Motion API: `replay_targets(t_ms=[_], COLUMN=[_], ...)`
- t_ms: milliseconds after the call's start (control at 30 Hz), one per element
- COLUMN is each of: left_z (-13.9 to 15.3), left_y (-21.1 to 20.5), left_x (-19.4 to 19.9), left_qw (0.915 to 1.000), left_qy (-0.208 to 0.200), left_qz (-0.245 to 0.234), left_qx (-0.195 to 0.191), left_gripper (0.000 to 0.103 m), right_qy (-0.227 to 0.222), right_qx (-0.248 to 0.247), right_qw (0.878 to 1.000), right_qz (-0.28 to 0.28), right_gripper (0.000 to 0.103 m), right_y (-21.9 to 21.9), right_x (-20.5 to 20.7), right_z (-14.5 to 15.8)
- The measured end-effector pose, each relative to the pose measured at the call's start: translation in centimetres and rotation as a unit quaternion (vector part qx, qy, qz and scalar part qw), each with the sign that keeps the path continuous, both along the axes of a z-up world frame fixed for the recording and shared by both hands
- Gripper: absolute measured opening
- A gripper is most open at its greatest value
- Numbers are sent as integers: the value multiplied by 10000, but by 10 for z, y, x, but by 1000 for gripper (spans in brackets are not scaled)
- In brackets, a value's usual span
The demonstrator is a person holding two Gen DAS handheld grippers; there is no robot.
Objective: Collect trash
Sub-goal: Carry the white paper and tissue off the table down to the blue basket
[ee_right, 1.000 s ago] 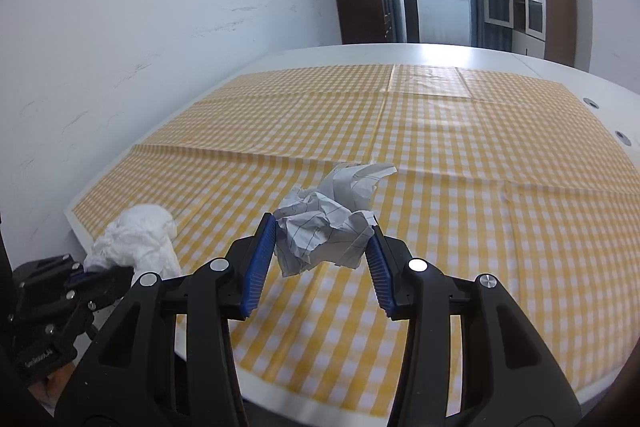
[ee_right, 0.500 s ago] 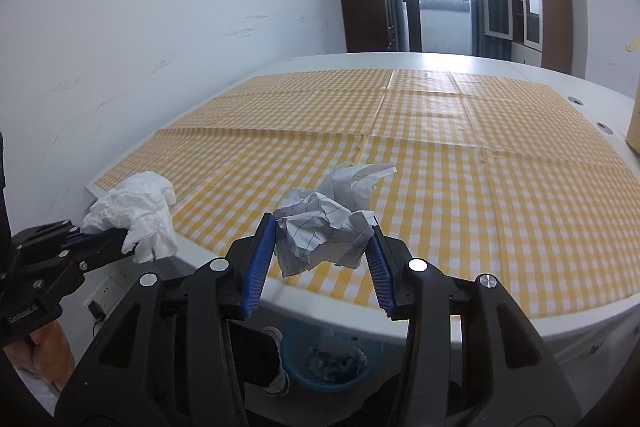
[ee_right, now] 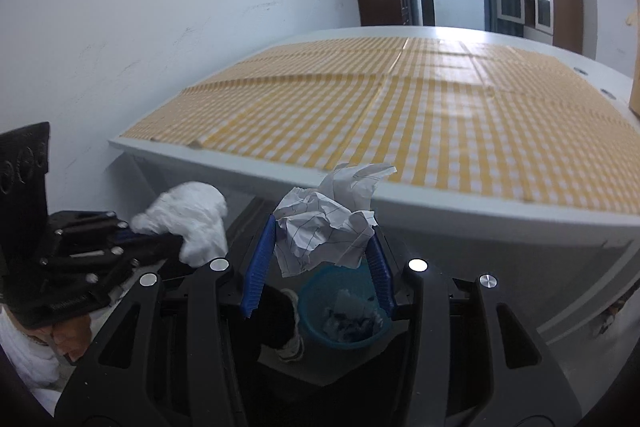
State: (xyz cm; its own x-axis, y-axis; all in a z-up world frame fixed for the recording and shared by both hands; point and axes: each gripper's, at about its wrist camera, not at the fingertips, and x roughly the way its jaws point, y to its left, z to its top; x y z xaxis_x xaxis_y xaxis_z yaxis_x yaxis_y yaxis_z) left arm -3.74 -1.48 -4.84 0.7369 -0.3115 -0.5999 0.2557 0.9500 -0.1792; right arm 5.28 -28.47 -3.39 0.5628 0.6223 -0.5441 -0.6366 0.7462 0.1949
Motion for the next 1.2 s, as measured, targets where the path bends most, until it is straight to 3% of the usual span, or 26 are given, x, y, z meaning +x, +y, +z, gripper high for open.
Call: replay_targets(t_ms=[333, 733, 867, 1000, 1200], left_z=[-91, -169, -195, -206, -236], left_y=[22, 46, 55, 55, 61], left_x=[5, 45, 68, 88, 123], left_qw=[9944, 9853, 9769, 9721, 9553], left_qy=[1046, 1669, 2042, 2185, 2735], left_qz=[87, 214, 380, 520, 707], left_qx=[-137, -291, -495, -673, -868], left_gripper=[5, 5, 5, 5, 5], right_qy=[604, 1665, 1963, 2611, 3081], right_qx=[-405, -830, -894, -793, -839], right_qw=[9968, 9824, 9764, 9620, 9472], right_qz=[339, 168, 101, -55, -284], right_gripper=[42, 42, 42, 42, 42], right_y=[18, 44, 47, 57, 69], right_x=[-19, 32, 45, 71, 103], right_z=[-71, -173, -201, -232, -267])
